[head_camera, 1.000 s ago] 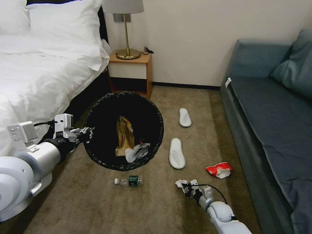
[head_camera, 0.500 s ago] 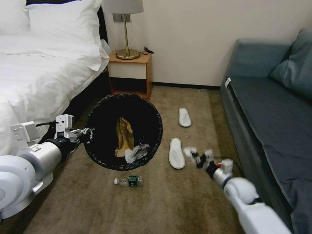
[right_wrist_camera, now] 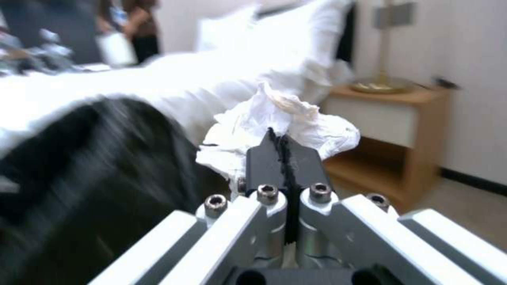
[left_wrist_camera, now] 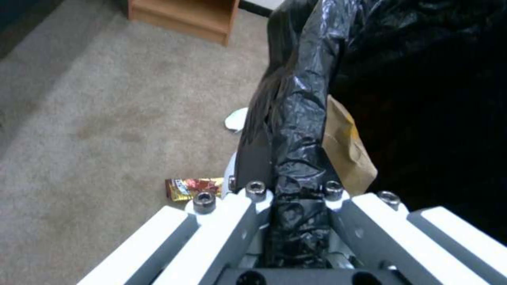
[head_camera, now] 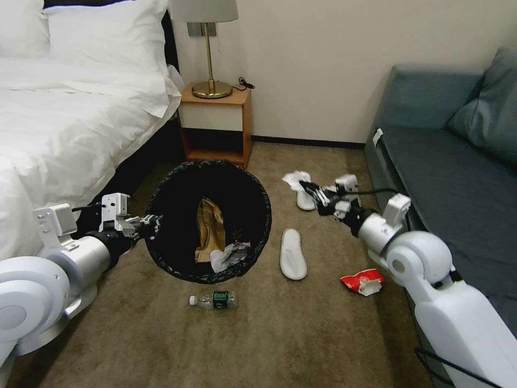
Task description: Pick up the trash bin, then pick up the garbage on the floor and place it into the trash bin.
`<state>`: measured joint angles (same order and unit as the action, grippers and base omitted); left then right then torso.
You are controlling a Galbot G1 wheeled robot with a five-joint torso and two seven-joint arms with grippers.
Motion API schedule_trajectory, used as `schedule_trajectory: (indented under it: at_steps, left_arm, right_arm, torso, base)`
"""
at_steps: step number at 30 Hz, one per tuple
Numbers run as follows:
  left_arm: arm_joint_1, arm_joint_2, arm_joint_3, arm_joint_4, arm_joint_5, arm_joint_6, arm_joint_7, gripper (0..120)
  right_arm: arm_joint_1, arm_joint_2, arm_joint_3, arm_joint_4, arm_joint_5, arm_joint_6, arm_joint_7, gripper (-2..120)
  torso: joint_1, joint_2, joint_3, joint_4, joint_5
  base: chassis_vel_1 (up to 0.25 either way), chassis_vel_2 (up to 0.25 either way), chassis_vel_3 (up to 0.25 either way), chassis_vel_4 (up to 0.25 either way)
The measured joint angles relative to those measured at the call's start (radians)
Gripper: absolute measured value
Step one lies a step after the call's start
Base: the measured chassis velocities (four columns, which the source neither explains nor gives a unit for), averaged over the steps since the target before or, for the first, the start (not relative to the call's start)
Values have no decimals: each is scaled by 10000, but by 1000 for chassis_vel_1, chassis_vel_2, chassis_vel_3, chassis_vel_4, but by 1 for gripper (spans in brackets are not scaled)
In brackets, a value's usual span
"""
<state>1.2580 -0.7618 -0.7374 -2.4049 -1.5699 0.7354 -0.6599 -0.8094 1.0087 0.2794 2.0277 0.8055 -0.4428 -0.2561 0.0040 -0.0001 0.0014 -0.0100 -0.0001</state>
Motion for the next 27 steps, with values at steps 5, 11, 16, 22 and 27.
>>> schedule_trajectory:
  at_steps: [5,11,16,22,27]
  left_arm:
    - [-142,-69,233,115,-29,0,43,3]
    - [-299,-67,315,297,-163,0,82,3]
    - [-346,-57,363,385,-230,0,66,3]
    - [-338,-37,310,385,-293,0,37,3]
    - [-322,7,231,302,-388,0,-14,3]
  right_arm:
    - [1676,456,-1336,-43,430,-208,30,0]
    - [2180,790,-2364,-40,490,-223,111,0]
    - [2242,963,-3347,121,478,-223,266,0]
    - [2162,1054,-3861,203,376,-462,384,8]
    - [2019,935,-3747,204,299,-500,386,30]
  torso:
    - [0,2,1,4,0]
    - [1,2,1,3,0]
    - [1,1,0,2,-1]
    - [0,1,0,2,0]
    - [0,1,-1,2,1]
  base:
    - [0,0,0,0]
    - [0,0,0,0]
    - [0,0,0,0]
    - [0,0,0,0]
    - [0,0,0,0]
